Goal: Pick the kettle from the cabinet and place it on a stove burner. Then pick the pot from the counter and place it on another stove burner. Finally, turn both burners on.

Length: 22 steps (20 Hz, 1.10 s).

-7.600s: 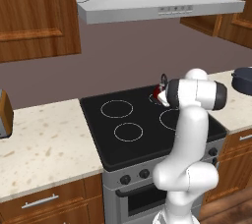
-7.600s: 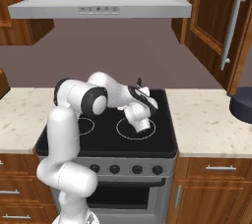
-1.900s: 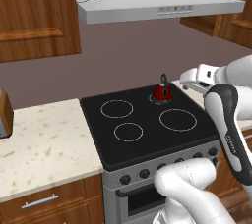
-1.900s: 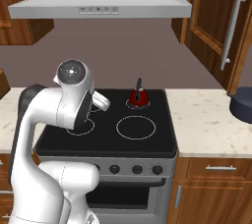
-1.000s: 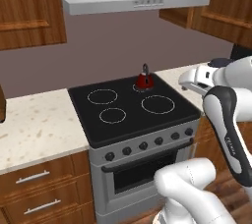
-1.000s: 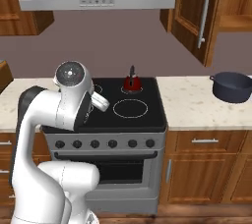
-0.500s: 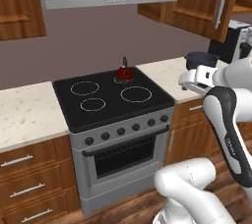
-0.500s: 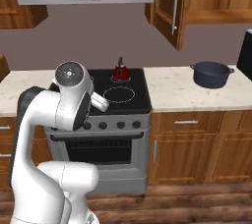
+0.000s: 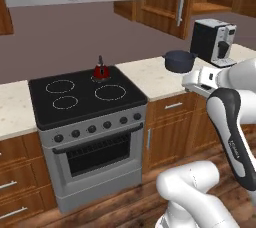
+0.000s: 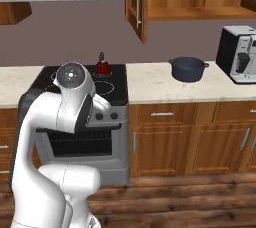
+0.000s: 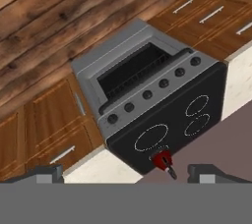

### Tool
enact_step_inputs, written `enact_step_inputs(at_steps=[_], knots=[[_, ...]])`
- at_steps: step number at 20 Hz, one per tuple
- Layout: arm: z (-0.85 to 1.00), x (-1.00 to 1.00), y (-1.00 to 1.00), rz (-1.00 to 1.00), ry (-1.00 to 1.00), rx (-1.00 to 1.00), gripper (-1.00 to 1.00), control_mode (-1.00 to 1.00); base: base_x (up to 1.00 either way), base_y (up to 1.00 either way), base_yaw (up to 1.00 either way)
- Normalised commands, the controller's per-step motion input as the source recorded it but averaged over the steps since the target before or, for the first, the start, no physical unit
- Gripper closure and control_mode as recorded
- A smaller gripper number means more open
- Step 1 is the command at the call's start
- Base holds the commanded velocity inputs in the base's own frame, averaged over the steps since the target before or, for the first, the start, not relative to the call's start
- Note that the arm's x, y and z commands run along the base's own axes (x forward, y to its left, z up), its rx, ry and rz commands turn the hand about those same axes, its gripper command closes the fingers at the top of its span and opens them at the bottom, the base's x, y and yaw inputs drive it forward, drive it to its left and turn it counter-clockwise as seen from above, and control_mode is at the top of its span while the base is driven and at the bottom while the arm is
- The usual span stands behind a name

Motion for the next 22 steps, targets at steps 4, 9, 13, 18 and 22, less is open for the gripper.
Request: enact_step_inputs(at_steps=[4, 9, 13, 18, 22], knots=[[0.0, 0.0, 0.0, 0.0, 0.0, 0.0, -1.0, 1.0, -0.2, -0.76, 0.0], [0.0, 0.0, 0.0, 0.0, 0.0, 0.0, -1.0, 1.0, -0.04, -0.76, 0.0], [0.0, 0.0, 0.0, 0.0, 0.0, 0.0, -1.0, 1.0, 0.0, -0.71, 0.0], [0.0, 0.0, 0.0, 0.0, 0.0, 0.0, -1.0, 1.0, 0.03, -0.67, 0.0], [0.0, 0.0, 0.0, 0.0, 0.0, 0.0, -1.0, 1.0, 0.23, -0.58, 0.05]])
